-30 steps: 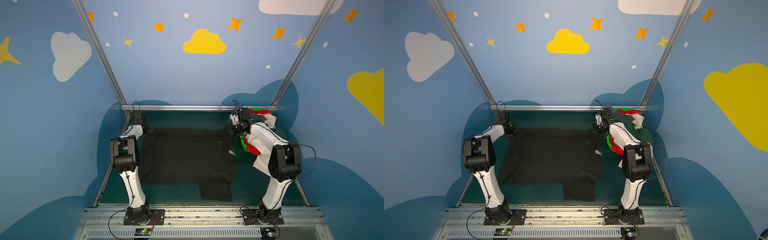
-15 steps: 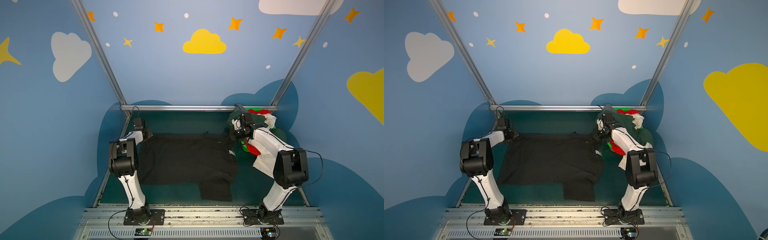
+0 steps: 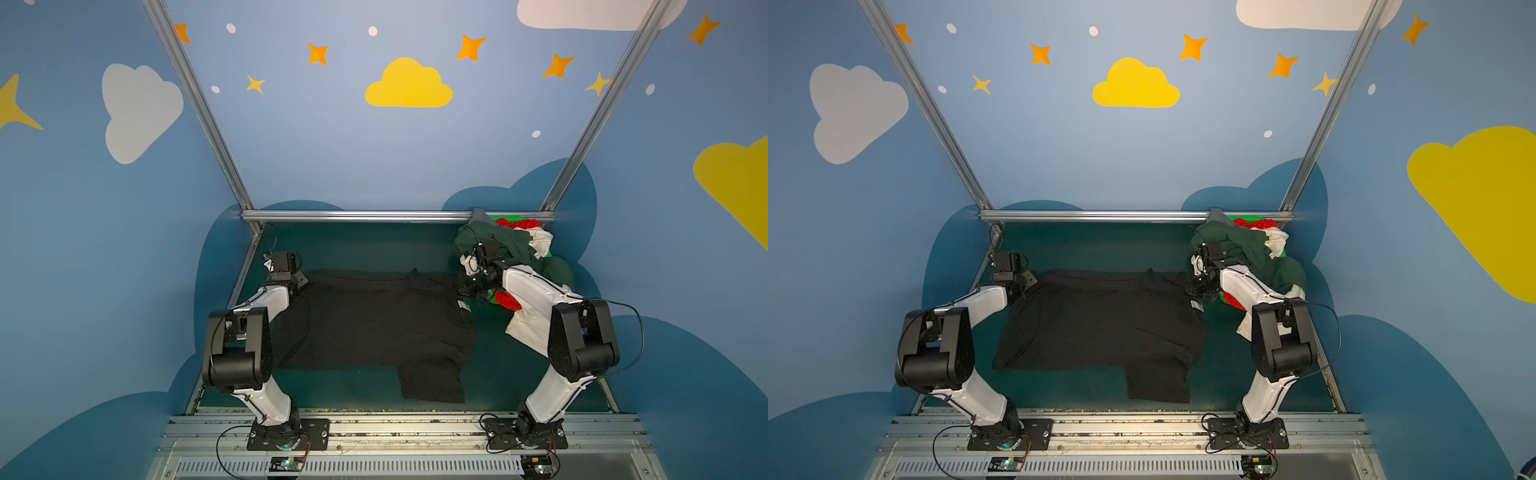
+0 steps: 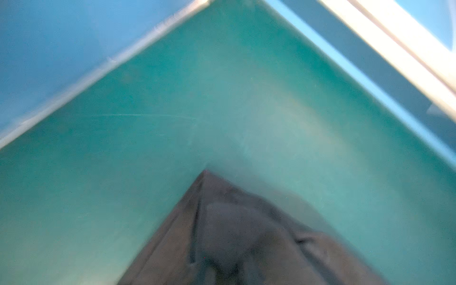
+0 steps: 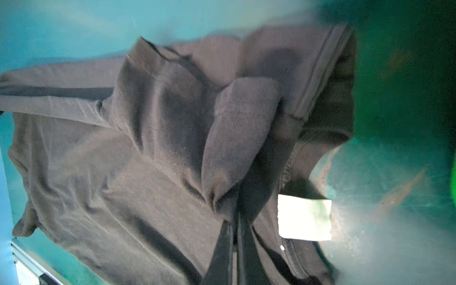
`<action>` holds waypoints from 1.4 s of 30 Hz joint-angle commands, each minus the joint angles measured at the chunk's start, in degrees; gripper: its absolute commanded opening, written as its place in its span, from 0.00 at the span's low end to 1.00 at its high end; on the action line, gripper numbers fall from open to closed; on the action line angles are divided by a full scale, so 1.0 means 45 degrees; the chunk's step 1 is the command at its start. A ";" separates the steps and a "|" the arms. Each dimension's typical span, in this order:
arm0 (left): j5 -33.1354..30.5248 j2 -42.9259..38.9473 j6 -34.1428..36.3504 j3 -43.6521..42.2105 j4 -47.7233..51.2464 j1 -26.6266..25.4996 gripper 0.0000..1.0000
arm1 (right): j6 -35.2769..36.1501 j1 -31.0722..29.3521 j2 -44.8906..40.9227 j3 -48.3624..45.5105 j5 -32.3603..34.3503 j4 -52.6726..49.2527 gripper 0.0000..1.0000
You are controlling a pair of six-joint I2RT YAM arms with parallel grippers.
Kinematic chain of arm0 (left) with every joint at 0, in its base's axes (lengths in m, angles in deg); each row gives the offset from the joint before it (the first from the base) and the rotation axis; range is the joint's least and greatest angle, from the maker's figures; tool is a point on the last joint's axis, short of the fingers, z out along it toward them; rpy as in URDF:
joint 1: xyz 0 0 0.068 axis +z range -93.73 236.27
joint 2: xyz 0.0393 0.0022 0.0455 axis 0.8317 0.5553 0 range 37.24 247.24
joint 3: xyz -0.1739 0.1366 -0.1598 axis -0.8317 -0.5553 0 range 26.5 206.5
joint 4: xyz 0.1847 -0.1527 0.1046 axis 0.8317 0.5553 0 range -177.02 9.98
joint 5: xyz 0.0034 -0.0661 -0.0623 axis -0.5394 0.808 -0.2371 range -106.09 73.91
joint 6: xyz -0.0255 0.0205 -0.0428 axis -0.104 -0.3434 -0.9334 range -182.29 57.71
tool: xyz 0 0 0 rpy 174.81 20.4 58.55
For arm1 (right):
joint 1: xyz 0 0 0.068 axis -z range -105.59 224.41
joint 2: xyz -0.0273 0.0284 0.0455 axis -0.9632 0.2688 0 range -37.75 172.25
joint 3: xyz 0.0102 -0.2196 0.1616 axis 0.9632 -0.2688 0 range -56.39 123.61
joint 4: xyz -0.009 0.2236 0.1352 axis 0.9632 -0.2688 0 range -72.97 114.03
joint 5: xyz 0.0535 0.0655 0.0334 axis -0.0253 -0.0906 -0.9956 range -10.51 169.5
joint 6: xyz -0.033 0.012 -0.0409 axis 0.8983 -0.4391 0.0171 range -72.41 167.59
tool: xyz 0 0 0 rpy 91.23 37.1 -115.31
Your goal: Fold and stack the t-shirts
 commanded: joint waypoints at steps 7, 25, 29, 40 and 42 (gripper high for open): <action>-0.2898 -0.1498 -0.2294 0.0107 0.3636 -0.0080 0.56 | -0.0164 -0.0143 -0.0080 -0.0656 0.0281 -0.0107 0.18; 0.0948 -0.1398 -0.2840 0.0794 0.4244 -0.0200 0.94 | -0.0102 -0.1589 0.1698 0.4096 0.2214 -0.2412 0.80; 0.1445 -0.2496 -0.2688 0.0034 0.3917 -0.0460 1.00 | 0.0009 -0.1925 0.3454 0.6054 0.2076 -0.2592 0.79; 0.2040 -0.4525 -0.2538 -0.1049 0.3863 -0.0517 1.00 | 0.0245 -0.2396 0.7290 1.0337 0.1003 -0.3749 0.59; 0.1955 -0.4593 -0.2532 -0.1054 0.4000 -0.0510 1.00 | 0.0325 -0.2543 0.7663 1.0719 0.1146 -0.3907 0.55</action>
